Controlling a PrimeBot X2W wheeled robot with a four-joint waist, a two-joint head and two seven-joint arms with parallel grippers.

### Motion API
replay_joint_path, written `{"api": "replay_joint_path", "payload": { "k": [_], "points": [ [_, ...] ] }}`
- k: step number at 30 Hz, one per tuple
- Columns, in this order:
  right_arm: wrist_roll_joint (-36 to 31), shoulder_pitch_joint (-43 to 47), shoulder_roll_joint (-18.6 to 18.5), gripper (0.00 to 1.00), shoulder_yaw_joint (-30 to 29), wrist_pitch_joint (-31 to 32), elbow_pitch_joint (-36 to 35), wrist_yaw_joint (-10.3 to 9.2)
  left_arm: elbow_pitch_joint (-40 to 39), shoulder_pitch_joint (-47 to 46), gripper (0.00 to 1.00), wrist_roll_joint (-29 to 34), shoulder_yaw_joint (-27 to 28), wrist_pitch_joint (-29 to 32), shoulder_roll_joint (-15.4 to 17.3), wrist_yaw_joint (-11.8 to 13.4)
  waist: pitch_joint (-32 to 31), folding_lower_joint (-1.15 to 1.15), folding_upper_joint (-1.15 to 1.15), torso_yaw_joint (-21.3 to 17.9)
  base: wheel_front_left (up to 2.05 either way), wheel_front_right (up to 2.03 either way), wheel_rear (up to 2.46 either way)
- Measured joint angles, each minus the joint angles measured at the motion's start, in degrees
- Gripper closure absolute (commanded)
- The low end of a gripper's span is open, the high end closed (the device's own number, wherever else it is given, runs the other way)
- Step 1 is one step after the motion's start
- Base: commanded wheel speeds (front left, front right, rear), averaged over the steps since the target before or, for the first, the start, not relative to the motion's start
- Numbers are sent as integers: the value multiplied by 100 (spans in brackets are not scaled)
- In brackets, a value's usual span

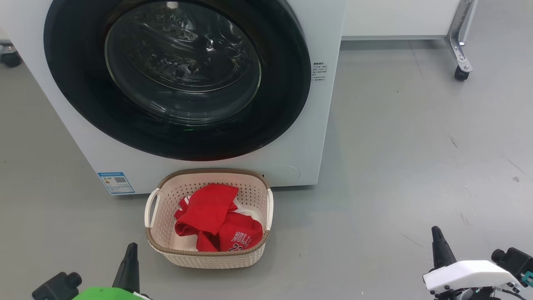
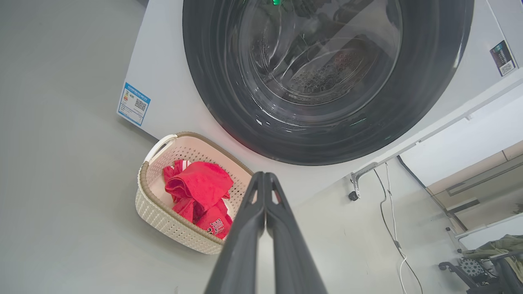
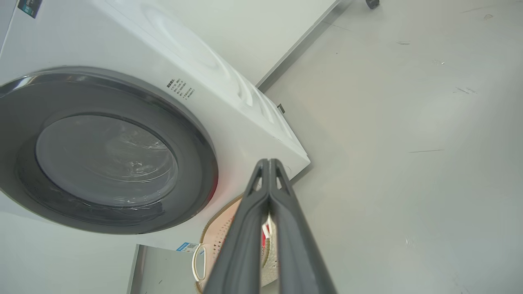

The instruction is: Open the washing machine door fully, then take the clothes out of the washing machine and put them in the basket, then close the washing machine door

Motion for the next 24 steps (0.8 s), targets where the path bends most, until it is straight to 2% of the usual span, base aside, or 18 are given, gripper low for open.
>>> {"api": "replay_joint_path", "payload": {
  "k": [24],
  "points": [
    [1618, -368, -46, 100, -368, 303, 221, 246, 300, -349, 100, -1627, 314, 293, 44, -286, 27, 0, 0, 46, 0, 0, 0]
  ]
}}
